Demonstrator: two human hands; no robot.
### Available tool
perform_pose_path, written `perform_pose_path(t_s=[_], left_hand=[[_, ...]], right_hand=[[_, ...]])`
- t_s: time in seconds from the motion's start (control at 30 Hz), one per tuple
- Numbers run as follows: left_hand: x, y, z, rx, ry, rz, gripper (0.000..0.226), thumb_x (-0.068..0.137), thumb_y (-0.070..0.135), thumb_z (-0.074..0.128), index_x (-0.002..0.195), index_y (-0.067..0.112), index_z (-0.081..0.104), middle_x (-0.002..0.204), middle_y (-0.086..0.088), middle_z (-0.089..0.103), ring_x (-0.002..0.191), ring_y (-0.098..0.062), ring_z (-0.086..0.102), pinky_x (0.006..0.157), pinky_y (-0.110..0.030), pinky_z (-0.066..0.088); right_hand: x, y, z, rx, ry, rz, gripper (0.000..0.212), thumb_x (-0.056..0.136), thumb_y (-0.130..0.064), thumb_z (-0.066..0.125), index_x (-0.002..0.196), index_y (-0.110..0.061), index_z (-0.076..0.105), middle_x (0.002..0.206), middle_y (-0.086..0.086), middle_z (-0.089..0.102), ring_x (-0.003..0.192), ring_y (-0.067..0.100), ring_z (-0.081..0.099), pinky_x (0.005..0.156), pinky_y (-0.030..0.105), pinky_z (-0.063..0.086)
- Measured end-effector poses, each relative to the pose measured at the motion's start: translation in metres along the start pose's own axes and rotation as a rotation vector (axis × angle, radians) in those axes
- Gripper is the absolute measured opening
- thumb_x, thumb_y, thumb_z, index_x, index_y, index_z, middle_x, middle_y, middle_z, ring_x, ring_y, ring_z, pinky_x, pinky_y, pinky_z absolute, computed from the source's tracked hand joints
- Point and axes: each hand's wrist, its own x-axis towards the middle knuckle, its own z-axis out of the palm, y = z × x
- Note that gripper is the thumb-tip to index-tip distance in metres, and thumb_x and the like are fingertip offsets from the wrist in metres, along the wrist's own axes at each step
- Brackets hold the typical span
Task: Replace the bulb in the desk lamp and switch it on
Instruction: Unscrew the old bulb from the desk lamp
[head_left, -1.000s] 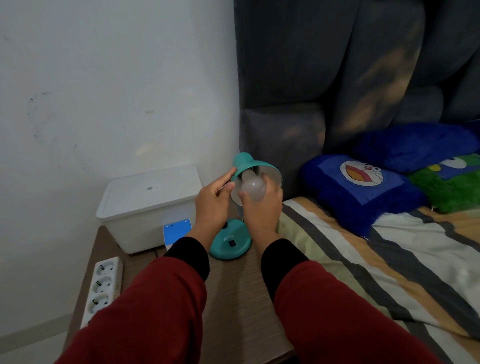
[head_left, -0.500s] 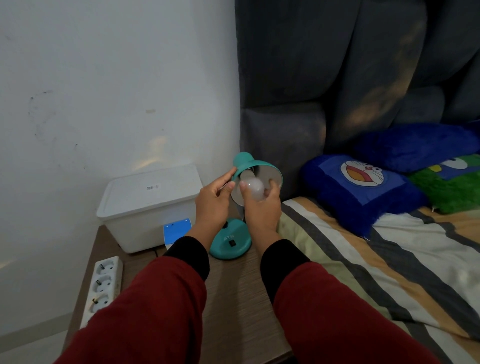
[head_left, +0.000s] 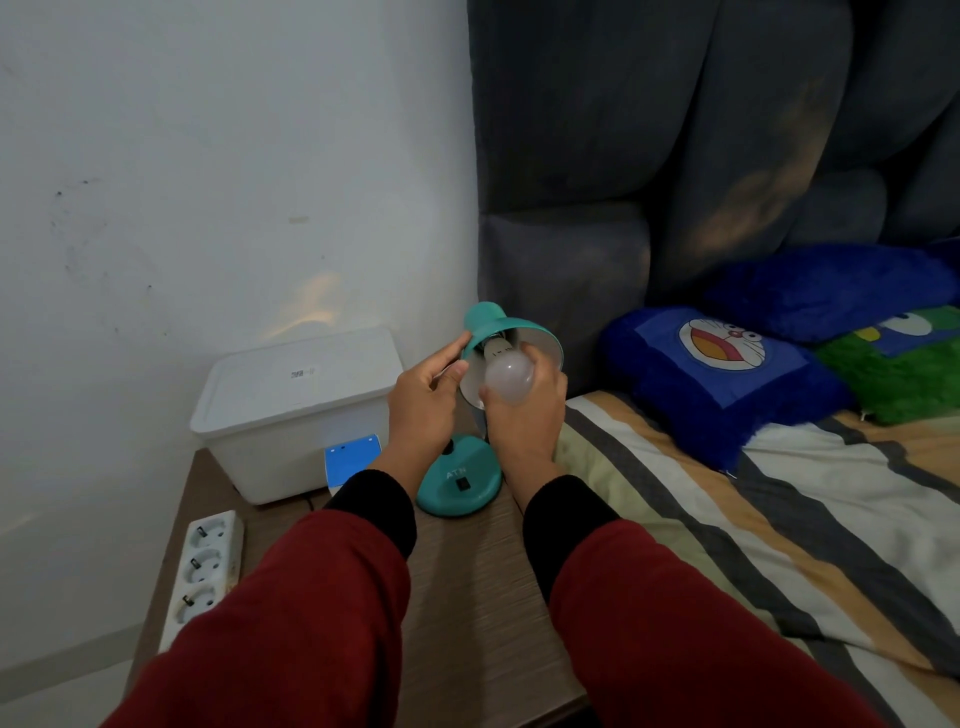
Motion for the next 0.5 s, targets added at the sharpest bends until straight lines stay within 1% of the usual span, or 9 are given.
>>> perform_pose_path(t_s=[0.03, 0.1, 0.13, 0.17, 0.23, 0.3, 0.33, 0.4, 0.5], left_hand=[[0.0001, -0.0001, 0.0006, 0.003, 0.003, 0.0, 0.035, 0.095, 0.015, 0.052, 0.127, 0.027, 0.058, 0.131, 0.002, 0.06, 0.113, 0.003, 0.056, 0.085, -0.001, 0.04], [0.0012, -0.0009, 0.0018, 0.016, 0.002, 0.002, 0.035, 0.095, 0.016, 0.052, 0.127, 0.028, 0.059, 0.124, 0.0, 0.065, 0.076, 0.017, 0.06, 0.067, 0.003, 0.041], [0.0017, -0.0016, 0.002, 0.019, 0.001, 0.002, 0.034, 0.095, 0.017, 0.052, 0.127, 0.029, 0.059, 0.117, 0.001, 0.069, 0.058, 0.014, 0.055, 0.057, 0.003, 0.041], [0.0019, -0.0018, 0.0019, 0.021, 0.003, 0.002, 0.035, 0.095, 0.017, 0.052, 0.126, 0.03, 0.059, 0.109, 0.005, 0.071, 0.051, 0.009, 0.049, 0.052, 0.002, 0.04], [0.0021, -0.0027, 0.0015, 0.025, 0.009, 0.005, 0.035, 0.095, 0.017, 0.052, 0.127, 0.029, 0.059, 0.089, 0.023, 0.065, 0.059, 0.007, 0.043, 0.055, 0.003, 0.04], [0.0017, -0.0022, 0.0012, 0.034, 0.011, 0.006, 0.035, 0.095, 0.016, 0.052, 0.127, 0.029, 0.059, 0.076, 0.028, 0.057, 0.065, 0.006, 0.042, 0.058, 0.005, 0.039], [0.0014, -0.0013, 0.0012, 0.039, 0.01, 0.003, 0.035, 0.095, 0.017, 0.052, 0.127, 0.028, 0.059, 0.079, 0.027, 0.058, 0.065, 0.007, 0.044, 0.059, 0.005, 0.039], [0.0007, 0.001, 0.0013, 0.041, 0.011, -0.002, 0.035, 0.095, 0.017, 0.052, 0.128, 0.028, 0.058, 0.104, 0.018, 0.066, 0.073, 0.014, 0.054, 0.064, 0.009, 0.039], [-0.0006, 0.0035, 0.0016, 0.047, 0.012, -0.003, 0.035, 0.095, 0.017, 0.052, 0.128, 0.027, 0.058, 0.13, 0.005, 0.061, 0.103, 0.006, 0.054, 0.072, 0.012, 0.036]], right_hand=[[-0.0003, 0.0, -0.0003, 0.033, -0.005, 0.023, 0.067, 0.076, -0.014, 0.075, 0.136, -0.022, 0.045, 0.137, 0.009, 0.041, 0.123, 0.021, 0.044, 0.094, 0.017, 0.033], [-0.0015, -0.0004, -0.001, 0.117, -0.01, 0.061, 0.068, 0.075, -0.023, 0.077, 0.135, -0.024, 0.045, 0.136, 0.011, 0.039, 0.122, 0.022, 0.044, 0.098, 0.021, 0.035], [-0.0019, -0.0002, -0.0007, 0.143, -0.009, 0.072, 0.067, 0.075, -0.03, 0.077, 0.133, -0.024, 0.046, 0.135, 0.01, 0.04, 0.121, 0.022, 0.044, 0.098, 0.024, 0.037], [-0.0016, -0.0003, -0.0007, 0.156, -0.006, 0.08, 0.064, 0.076, -0.033, 0.076, 0.132, -0.024, 0.047, 0.134, 0.01, 0.042, 0.12, 0.022, 0.045, 0.096, 0.025, 0.038], [-0.0002, -0.0009, -0.0018, 0.156, -0.002, 0.085, 0.056, 0.078, -0.031, 0.074, 0.127, -0.021, 0.049, 0.13, 0.01, 0.046, 0.117, 0.022, 0.048, 0.088, 0.022, 0.035], [0.0012, -0.0008, -0.0034, 0.15, -0.001, 0.085, 0.053, 0.078, -0.026, 0.075, 0.124, -0.019, 0.05, 0.126, 0.01, 0.048, 0.112, 0.022, 0.049, 0.085, 0.021, 0.034], [0.0014, -0.0009, -0.0043, 0.149, -0.003, 0.086, 0.054, 0.077, -0.024, 0.075, 0.124, -0.019, 0.049, 0.126, 0.011, 0.048, 0.109, 0.02, 0.049, 0.085, 0.021, 0.034], [0.0009, -0.002, -0.0063, 0.154, -0.018, 0.093, 0.061, 0.078, -0.023, 0.075, 0.13, -0.019, 0.044, 0.129, 0.011, 0.046, 0.11, 0.021, 0.048, 0.085, 0.021, 0.033], [0.0008, -0.0034, -0.0093, 0.105, -0.047, 0.097, 0.074, 0.08, -0.026, 0.073, 0.143, -0.019, 0.034, 0.135, 0.012, 0.04, 0.121, 0.026, 0.046, 0.093, 0.025, 0.036]])
